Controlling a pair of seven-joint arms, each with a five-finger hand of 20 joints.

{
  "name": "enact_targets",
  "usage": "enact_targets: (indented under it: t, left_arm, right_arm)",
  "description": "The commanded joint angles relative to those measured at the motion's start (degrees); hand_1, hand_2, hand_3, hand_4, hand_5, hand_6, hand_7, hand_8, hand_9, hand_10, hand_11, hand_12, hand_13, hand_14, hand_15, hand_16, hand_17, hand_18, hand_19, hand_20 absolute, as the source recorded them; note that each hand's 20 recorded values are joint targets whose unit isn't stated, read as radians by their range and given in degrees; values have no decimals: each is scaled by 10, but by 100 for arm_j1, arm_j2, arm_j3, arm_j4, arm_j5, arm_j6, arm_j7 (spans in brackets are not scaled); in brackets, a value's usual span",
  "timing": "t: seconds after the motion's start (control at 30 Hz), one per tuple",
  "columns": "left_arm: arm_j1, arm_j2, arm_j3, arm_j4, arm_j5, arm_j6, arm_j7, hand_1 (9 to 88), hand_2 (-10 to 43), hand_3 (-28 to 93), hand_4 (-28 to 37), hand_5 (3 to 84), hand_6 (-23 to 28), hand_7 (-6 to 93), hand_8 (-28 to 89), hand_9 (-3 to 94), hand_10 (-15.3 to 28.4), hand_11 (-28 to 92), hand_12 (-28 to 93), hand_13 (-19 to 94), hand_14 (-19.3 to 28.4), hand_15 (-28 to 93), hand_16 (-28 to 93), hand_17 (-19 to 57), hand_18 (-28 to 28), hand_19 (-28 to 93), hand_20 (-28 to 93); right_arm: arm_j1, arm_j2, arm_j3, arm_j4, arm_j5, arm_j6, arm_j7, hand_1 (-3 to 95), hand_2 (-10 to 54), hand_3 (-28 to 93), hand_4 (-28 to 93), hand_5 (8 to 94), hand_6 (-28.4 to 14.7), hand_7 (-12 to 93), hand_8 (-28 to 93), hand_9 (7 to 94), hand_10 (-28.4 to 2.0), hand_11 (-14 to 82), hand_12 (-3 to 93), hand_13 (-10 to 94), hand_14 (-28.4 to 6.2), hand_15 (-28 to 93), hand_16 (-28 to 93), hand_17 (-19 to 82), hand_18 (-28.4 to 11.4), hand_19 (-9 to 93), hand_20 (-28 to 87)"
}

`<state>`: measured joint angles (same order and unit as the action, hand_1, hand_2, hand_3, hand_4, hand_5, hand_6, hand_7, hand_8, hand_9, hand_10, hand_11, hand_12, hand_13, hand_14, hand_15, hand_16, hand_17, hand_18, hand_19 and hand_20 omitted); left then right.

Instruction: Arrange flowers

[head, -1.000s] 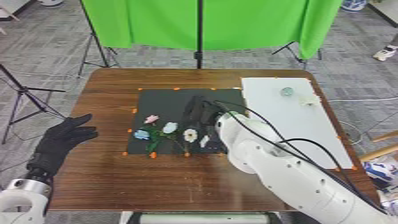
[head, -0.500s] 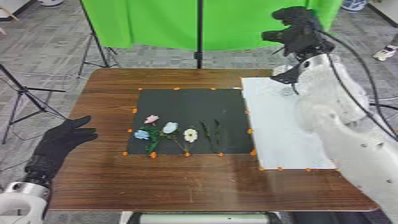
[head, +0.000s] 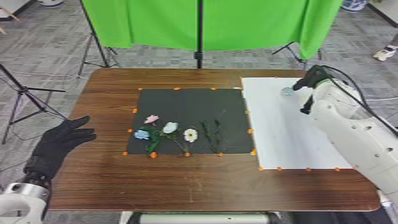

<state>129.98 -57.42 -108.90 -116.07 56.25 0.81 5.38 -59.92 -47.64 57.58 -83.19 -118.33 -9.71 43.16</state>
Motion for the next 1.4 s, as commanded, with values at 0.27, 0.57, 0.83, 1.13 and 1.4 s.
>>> enact_targets:
  t: [0.27,0.57,0.83,1.13,1.4]
  left_arm:
    - [19,-60,18,55,37,-80,-72,157,198,666,-283,452,78,51,-45,488,167,168,117,413,205,208,0,102,157,187,187]
    - [39,-72,-4,34,36,-88,-90,157,198,665,-283,452,78,51,-45,488,166,169,117,413,205,209,0,102,157,188,188]
    - [114,-54,-70,-4,26,-68,-76,156,198,665,-283,452,78,51,-45,488,167,169,117,412,206,208,0,102,157,188,188]
    - [19,42,17,20,28,-71,-75,156,198,665,-283,453,79,50,-45,489,168,169,117,412,206,209,0,102,157,188,188]
    - [-81,10,112,69,39,-136,-74,155,198,665,-283,452,79,49,-44,489,167,169,117,413,205,209,0,102,157,188,188]
  right_arm:
    - [-670,26,-114,151,-219,6,50,371,-95,645,-161,472,-1,111,-71,462,-188,60,177,784,-73,631,274,487,-200,927,480]
    - [-830,30,-591,348,-736,2067,-89,598,-95,620,-202,660,1,215,-3,662,-141,141,235,856,-28,639,284,557,-172,932,528]
    - [-650,368,64,-848,-1105,2663,-148,687,-95,568,-187,780,-13,258,64,790,-111,68,364,895,-12,632,300,589,-163,932,556]
    - [628,-110,-935,-1933,-358,2357,-1184,684,-95,567,-175,784,-13,251,73,794,-117,64,368,890,-9,635,310,590,-160,932,567]
    - [966,-1155,-1966,-1290,-72,1297,-1840,680,-95,566,-173,782,-11,250,73,793,-114,61,370,886,-7,639,313,589,-155,932,574]
